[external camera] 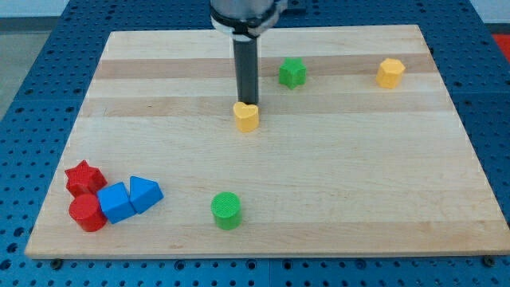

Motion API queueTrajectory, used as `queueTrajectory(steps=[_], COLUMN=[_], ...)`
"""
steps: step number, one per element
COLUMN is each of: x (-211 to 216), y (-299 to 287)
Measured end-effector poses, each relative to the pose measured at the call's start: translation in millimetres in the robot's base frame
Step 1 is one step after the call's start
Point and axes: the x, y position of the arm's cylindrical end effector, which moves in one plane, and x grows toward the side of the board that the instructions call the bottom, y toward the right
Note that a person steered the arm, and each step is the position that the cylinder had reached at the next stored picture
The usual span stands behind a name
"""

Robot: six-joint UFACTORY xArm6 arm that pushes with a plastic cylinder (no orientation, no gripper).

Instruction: Move the green circle below the yellow heart

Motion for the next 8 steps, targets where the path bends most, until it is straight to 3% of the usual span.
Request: queueTrajectory(steps=[2,8], x=[20,227], y=[-32,-48])
